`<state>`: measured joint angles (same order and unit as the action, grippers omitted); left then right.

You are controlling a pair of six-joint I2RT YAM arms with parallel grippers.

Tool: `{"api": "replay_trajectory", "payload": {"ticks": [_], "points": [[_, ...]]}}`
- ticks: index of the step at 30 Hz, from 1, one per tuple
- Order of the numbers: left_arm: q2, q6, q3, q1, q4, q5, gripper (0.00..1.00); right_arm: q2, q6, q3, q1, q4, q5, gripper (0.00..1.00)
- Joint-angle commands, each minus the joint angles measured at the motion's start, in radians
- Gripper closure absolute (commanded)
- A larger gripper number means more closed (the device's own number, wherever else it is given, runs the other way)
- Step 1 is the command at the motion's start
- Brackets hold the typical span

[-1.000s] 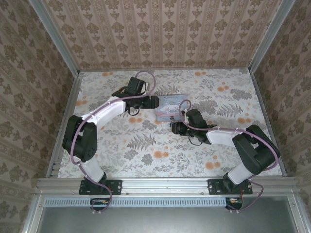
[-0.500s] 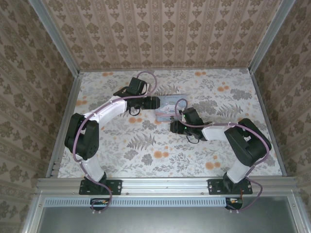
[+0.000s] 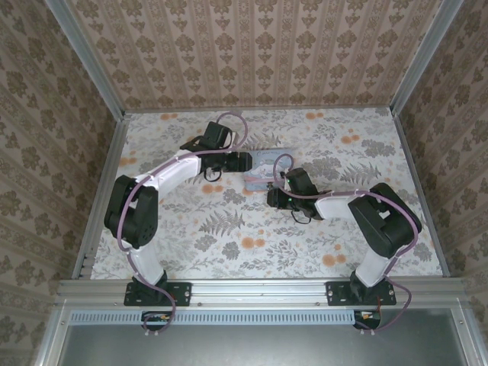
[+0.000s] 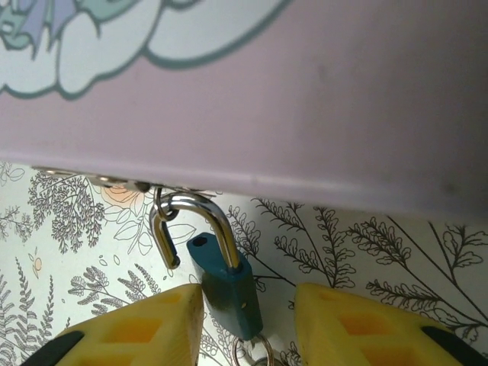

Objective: Unlock a padlock with a key

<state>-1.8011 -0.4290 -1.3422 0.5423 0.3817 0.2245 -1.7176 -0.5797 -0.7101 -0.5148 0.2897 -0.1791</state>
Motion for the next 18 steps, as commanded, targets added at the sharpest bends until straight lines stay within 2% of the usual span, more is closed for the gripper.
{"api": "replay_trajectory", "payload": {"ticks": [1, 10, 14, 18], "points": [[-0.014, 0.006, -0.038, -0.005, -0.002, 0.015, 0.20, -0.052, -0.005, -0.025, -0.009, 0.041, -0.017, 0.65], [-0.011, 0.017, -0.036, -0.001, 0.001, 0.006, 0.20, -0.023, -0.001, -0.019, -0.008, 0.019, -0.001, 0.96], [-0.007, 0.058, -0.041, 0.028, 0.034, -0.061, 0.20, 0.015, -0.012, 0.009, 0.002, 0.014, 0.003, 1.00], [-0.019, 0.124, -0.086, 0.100, 0.104, -0.196, 0.20, 0.046, -0.026, 0.046, 0.019, 0.019, -0.008, 1.00]]}}
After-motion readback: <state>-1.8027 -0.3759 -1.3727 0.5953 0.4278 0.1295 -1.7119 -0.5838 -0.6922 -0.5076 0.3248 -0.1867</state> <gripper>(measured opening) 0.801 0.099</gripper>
